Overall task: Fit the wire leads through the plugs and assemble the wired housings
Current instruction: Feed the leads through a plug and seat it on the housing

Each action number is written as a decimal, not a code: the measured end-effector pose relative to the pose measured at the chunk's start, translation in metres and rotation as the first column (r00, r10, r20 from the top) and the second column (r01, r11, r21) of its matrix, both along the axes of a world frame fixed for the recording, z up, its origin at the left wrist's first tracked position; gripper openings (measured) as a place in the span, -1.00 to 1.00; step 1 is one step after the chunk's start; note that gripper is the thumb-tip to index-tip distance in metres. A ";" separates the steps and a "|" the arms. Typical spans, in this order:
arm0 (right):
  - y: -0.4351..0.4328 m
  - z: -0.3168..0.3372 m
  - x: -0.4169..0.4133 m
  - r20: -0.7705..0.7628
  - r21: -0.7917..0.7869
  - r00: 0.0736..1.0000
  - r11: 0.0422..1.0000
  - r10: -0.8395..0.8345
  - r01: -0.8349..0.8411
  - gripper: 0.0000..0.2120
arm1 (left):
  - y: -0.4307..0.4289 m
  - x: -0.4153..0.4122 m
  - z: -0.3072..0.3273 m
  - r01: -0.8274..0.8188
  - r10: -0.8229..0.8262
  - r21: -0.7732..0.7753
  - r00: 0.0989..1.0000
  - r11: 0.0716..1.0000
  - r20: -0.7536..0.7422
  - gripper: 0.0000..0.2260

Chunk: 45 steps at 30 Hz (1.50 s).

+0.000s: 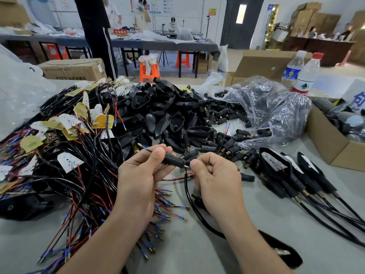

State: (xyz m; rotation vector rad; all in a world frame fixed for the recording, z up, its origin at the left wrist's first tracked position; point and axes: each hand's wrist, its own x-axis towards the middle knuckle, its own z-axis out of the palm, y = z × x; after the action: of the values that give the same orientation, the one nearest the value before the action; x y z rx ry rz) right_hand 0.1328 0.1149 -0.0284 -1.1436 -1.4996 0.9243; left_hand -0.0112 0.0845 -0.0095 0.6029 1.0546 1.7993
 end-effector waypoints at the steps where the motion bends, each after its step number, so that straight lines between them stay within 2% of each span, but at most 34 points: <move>1: 0.001 0.001 0.002 0.017 -0.011 1.000 1.000 -0.001 0.002 -0.83 | 0.000 0.001 0.001 -0.002 0.002 0.013 1.000 1.000 -0.009 -0.89; 6: 0.000 0.003 0.005 0.092 -0.031 0.996 0.999 -0.019 0.021 -0.76 | 0.000 0.003 0.002 0.007 -0.007 0.013 1.000 1.000 -0.002 -0.89; 11: 0.000 0.000 0.002 0.098 -0.004 0.990 0.995 -0.101 0.102 -0.71 | 0.000 0.005 0.001 0.027 -0.025 0.030 0.998 0.999 -0.052 -0.90; 16: -0.001 0.004 0.001 -0.096 -0.046 0.991 0.994 0.090 -0.095 -0.77 | -0.001 0.000 0.001 -0.013 0.018 0.050 0.995 0.999 -0.101 -0.90; 22: 0.000 0.008 0.006 -0.071 -0.043 0.983 0.984 0.171 -0.174 -0.87 | 0.001 -0.004 0.001 0.007 -0.007 -0.028 1.000 1.000 0.001 -0.89; 26: 0.002 0.013 0.011 -0.173 -0.106 0.952 0.956 0.254 -0.274 -0.79 | 0.002 -0.010 0.002 0.031 -0.029 -0.047 0.999 0.998 0.035 -0.87; 29: 0.002 0.011 0.008 -0.132 -0.090 0.972 0.974 0.193 -0.206 -0.78 | 0.002 -0.009 0.003 0.063 -0.063 -0.048 0.998 0.997 0.006 -0.87; 34: -0.004 0.005 0.002 0.044 -0.022 0.993 0.994 0.106 -0.105 -0.88 | 0.000 0.000 0.000 0.012 -0.014 -0.024 0.995 1.000 -0.101 -0.84; 38: -0.005 0.001 -0.004 -0.092 -0.042 0.996 0.999 0.008 -0.012 -0.97 | 0.001 0.002 -0.002 0.013 -0.013 -0.022 1.000 1.000 0.000 -0.90; 43: -0.002 0.001 -0.003 -0.167 -0.003 0.982 0.996 -0.090 0.091 -0.92 | 0.005 0.000 -0.004 0.042 -0.040 -0.027 0.997 0.999 0.060 -0.90; 45: 0.000 0.000 -0.003 -0.243 -0.059 0.968 0.997 -0.058 0.045 -0.86 | 0.004 0.000 -0.005 0.055 -0.054 -0.015 0.997 0.998 0.052 -0.90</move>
State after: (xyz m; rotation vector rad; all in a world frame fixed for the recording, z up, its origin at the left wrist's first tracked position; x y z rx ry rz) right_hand 0.1299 0.1150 -0.0283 -1.0587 -1.2466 1.0345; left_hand -0.0116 0.0886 -0.0150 0.5676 1.0078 1.7480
